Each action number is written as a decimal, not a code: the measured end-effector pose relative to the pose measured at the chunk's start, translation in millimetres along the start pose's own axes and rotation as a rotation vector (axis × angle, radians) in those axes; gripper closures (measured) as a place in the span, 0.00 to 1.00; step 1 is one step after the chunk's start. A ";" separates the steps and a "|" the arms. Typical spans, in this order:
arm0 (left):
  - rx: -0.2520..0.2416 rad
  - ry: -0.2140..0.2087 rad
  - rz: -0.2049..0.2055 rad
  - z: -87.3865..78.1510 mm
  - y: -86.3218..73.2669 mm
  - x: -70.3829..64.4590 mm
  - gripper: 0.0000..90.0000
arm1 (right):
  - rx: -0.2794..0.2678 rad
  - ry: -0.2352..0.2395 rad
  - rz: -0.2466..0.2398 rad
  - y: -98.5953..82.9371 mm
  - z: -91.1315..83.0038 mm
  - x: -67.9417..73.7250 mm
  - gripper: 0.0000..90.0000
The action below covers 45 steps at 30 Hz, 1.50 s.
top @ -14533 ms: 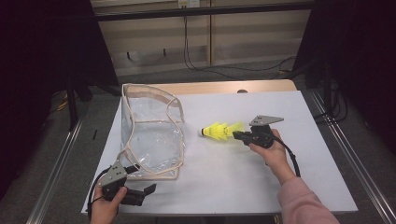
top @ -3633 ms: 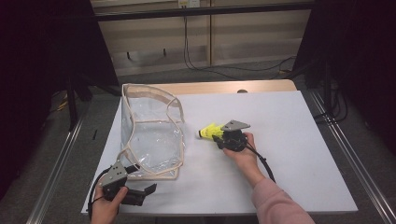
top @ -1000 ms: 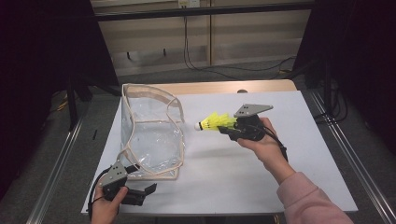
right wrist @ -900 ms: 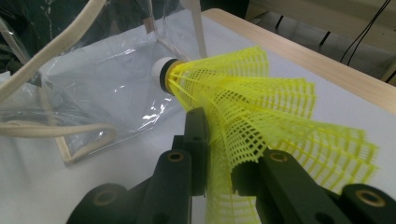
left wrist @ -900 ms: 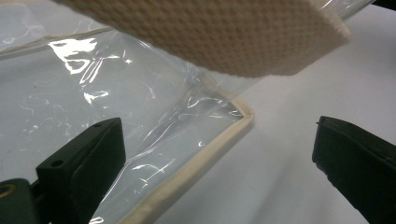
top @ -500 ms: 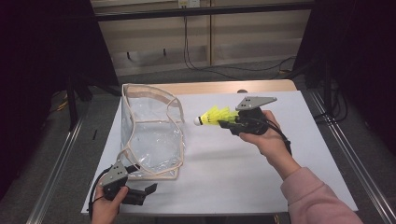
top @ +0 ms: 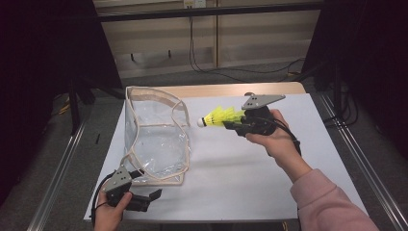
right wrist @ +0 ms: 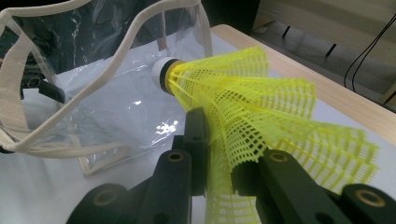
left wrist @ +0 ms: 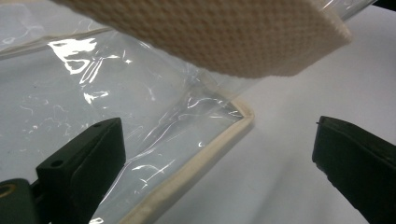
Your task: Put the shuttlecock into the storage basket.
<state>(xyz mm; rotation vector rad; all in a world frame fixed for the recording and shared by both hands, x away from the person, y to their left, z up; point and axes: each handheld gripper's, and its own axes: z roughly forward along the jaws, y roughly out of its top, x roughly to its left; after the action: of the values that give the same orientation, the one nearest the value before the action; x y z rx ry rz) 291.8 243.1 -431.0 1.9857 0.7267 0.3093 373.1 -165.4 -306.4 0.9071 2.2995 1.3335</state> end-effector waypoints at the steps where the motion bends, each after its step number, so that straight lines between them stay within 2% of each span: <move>1: -0.001 -0.001 -0.004 0.0 -0.1 -0.3 0.03 | -0.003 0.004 0.004 1.3 -0.4 0.7 0.89; 16: 0.000 0.000 0.000 0.0 -0.1 0.0 0.03 | -0.014 0.027 -0.021 19.8 -1.6 7.2 0.89; 45: -0.009 -0.002 0.000 0.7 -0.7 0.1 0.03 | -0.011 0.079 -0.083 50.0 12.7 30.9 0.89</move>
<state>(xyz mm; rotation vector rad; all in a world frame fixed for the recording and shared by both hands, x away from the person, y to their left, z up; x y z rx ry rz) 292.0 242.8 -432.0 1.9769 0.7229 0.3097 375.3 -118.5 -268.8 0.7598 2.3592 1.3684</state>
